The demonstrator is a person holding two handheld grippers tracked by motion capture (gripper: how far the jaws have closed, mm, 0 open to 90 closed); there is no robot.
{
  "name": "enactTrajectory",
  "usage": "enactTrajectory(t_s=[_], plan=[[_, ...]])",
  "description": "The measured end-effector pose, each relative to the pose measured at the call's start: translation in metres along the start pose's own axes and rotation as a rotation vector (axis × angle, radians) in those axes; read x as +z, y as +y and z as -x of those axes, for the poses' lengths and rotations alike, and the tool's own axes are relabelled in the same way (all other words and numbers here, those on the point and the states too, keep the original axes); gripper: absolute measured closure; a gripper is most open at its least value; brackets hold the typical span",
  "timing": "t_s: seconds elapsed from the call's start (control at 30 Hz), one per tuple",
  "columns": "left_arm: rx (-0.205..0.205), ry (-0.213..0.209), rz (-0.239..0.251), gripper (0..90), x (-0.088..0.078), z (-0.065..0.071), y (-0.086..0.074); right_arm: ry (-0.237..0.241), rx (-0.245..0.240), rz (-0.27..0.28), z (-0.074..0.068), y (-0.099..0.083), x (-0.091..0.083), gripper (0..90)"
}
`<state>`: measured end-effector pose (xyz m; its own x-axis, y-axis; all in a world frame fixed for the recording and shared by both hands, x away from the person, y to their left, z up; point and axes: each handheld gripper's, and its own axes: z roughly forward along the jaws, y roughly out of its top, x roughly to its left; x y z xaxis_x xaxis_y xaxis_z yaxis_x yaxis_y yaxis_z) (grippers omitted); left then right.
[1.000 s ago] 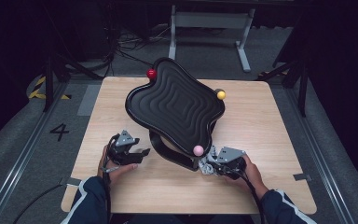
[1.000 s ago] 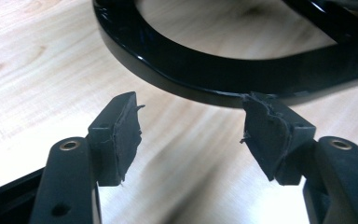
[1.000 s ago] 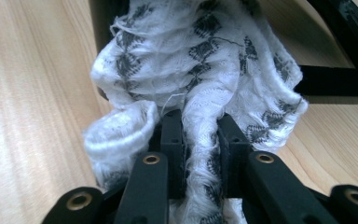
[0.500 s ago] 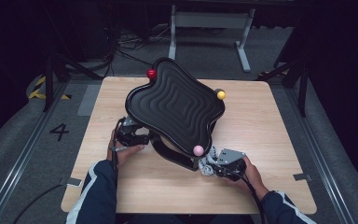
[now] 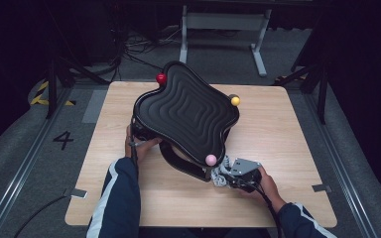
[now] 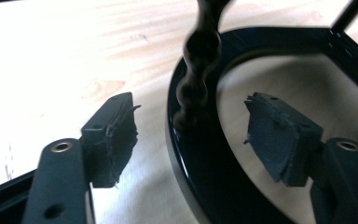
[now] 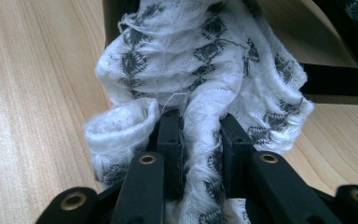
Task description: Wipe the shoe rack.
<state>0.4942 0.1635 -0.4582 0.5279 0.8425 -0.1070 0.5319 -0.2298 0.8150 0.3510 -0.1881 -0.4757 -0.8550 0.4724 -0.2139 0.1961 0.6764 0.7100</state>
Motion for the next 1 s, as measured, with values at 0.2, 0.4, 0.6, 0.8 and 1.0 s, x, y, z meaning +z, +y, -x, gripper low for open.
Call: enactTrajectory(t_s=[0.2,0.4,0.6,0.8,1.0], plan=[[-0.014,0.036,0.025,53.8,0.009,-0.003,0.007,0.016,-0.001,-0.005,0.0,-0.001,-0.006,75.4],[0.044,0.025,0.027,72.4,0.011,0.001,0.009,0.042,-0.011,-0.007,-0.005,0.0,-0.014,75.9],[0.037,0.057,0.033,74.7,0.01,0.004,0.009,0.078,-0.017,0.02,-0.014,0.004,-0.037,76.0],[0.033,0.054,0.027,74.7,0.007,0.004,0.007,0.098,-0.037,0.053,-0.038,0.015,-0.034,76.3],[0.029,0.003,0.008,74.7,-0.003,0.002,0.001,-0.005,-0.057,0.015,-0.038,0.018,-0.018,78.3]])
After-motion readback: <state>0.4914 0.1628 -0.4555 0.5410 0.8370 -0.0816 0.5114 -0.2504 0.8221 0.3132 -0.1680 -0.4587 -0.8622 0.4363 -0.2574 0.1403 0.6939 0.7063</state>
